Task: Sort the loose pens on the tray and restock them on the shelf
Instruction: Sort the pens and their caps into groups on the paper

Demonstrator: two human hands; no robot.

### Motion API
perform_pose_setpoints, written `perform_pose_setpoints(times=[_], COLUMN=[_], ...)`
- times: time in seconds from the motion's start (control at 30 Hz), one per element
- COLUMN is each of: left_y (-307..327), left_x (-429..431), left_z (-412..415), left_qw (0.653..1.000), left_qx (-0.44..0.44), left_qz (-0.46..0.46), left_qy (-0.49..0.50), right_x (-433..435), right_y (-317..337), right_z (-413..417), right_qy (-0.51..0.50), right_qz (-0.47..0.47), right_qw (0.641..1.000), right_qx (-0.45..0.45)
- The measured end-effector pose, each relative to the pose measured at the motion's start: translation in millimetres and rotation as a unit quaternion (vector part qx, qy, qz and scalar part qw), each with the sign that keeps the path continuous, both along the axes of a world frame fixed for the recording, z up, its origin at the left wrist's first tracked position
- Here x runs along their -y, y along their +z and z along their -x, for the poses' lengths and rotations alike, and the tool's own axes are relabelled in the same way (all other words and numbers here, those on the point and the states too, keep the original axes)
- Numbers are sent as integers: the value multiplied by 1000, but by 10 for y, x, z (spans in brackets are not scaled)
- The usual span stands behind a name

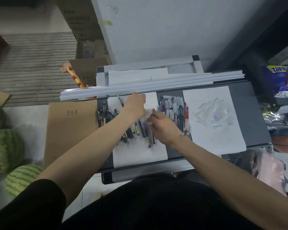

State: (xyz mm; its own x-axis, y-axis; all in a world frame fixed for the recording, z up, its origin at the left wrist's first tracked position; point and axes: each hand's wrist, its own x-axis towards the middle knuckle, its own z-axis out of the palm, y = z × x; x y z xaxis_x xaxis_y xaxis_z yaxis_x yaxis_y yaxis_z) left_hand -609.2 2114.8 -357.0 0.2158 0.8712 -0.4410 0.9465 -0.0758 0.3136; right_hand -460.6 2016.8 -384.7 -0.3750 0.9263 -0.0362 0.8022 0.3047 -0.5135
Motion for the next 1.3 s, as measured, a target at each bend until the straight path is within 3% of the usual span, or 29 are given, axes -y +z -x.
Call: perform_pose_setpoints(times=[0.23,0.57,0.83,1.03,1.1,1.17,1.2,1.23,1.3], left_y=[-42,-85,-131,-89,-21,65,117,170,248], left_x=[-37,-81,-75,-126,-117,-96,-72,-41,38], left_z=[32,90,133,182,169,174,185,199,232], left_qw=[1000,998,998,996,989,964,935,890,764], left_qx=[23,44,46,58,103,197,268,351,497], left_qz=[11,-1,-33,-8,0,16,38,74,171], left_qy=[16,46,41,62,102,177,228,281,373], right_x=[432,556,473,198,47,-87,-136,-171,-211], right_y=[18,-10,12,70,121,168,187,205,241], right_z=[-185,88,-162,-520,-544,-528,-508,-482,-422], right_qy=[-137,-102,-212,-268,-253,-229,-219,-209,-190], right_qz=[20,39,32,45,60,80,93,102,108], right_qw=[990,994,972,961,965,970,971,972,973], right_qx=[-24,-29,-96,-45,-32,-5,15,36,73])
